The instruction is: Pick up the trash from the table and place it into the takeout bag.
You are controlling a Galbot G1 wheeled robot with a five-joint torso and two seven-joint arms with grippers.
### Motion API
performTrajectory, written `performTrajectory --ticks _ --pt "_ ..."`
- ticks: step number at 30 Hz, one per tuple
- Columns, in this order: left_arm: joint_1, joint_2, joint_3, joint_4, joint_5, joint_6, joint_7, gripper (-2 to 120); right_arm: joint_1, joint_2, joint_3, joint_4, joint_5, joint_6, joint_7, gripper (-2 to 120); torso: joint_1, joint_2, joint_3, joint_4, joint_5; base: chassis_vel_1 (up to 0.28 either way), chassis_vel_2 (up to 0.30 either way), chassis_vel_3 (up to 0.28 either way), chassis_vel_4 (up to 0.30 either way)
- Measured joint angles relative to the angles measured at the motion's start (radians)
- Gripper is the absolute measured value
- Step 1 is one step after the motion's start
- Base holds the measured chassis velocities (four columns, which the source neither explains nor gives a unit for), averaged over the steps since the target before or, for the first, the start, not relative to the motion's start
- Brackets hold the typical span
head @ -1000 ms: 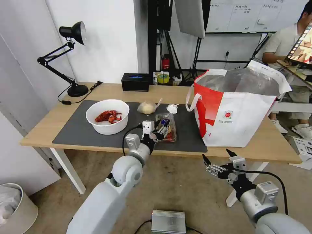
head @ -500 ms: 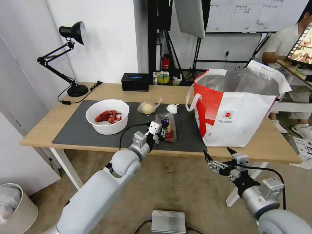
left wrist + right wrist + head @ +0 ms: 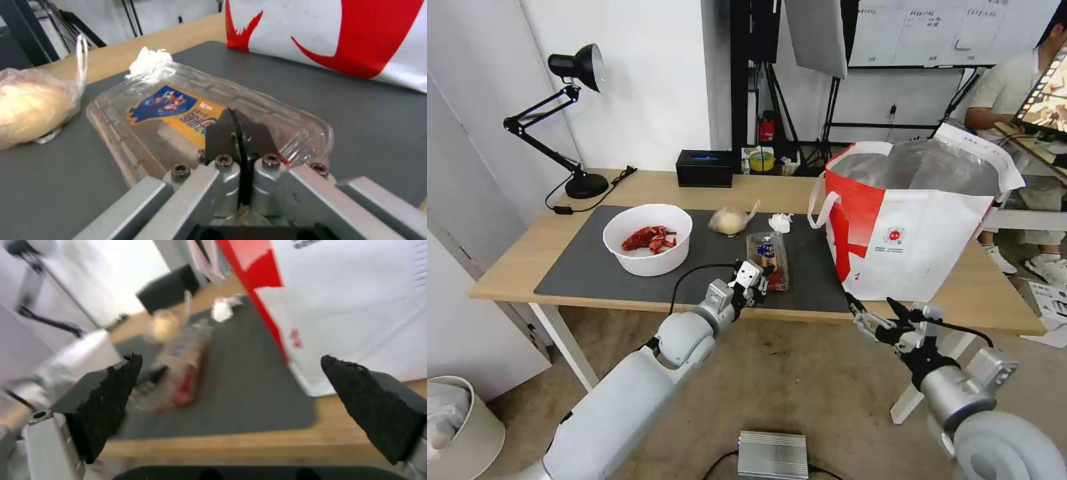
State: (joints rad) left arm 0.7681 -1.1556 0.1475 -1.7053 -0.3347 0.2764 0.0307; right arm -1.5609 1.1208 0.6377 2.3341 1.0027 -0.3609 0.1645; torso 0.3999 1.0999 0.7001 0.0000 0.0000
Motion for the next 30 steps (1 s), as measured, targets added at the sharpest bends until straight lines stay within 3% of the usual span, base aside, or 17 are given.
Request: performTrajectory --ticks 3,6,8,9,14,30 --pt "0.001 0.001 -0.003 0.001 0.000 -0.001 0.000 0 0.020 -0.006 -0.001 -0.006 0.068 0.003 0.000 100 0.000 0.000 0.000 0.0000 0.0000 0.000 0.000 0.000 0.000" --pt "0.006 0.003 -0.009 0.001 0.000 -0.002 -0.001 0 0.078 -0.017 -0.007 -0.026 0.240 0.018 -0.006 100 0.000 0.000 0.000 0.0000 0.0000 0.000 0.000 0.000 0.000" --pt "0.006 0.003 -0.009 0.001 0.000 -0.002 -0.001 0 0.078 -0.017 -0.007 -0.026 0.240 0.018 -0.006 100 0.000 0.000 0.000 0.0000 0.0000 0.000 0.000 0.000 0.000" --pt "0.008 0.005 -0.009 0.001 0.000 -0.002 -0.002 0 0.120 -0.021 -0.016 -0.040 0.326 0.023 -0.007 100 0.000 0.000 0.000 0.0000 0.0001 0.000 0.000 0.000 0.000" --pt "0.009 0.009 -0.007 0.000 -0.001 -0.003 -0.004 0 0.204 -0.026 -0.040 -0.077 0.454 0.027 0.019 100 0.000 0.000 0.000 0.0001 0.0000 0.000 0.000 0.000 0.000" --pt "0.017 0.006 0.004 0.002 -0.002 -0.006 -0.010 0 0.407 0.023 -0.168 -0.278 0.491 0.001 0.137 100 0.000 0.000 0.000 0.0000 0.0000 0.000 0.000 0.000 0.000"
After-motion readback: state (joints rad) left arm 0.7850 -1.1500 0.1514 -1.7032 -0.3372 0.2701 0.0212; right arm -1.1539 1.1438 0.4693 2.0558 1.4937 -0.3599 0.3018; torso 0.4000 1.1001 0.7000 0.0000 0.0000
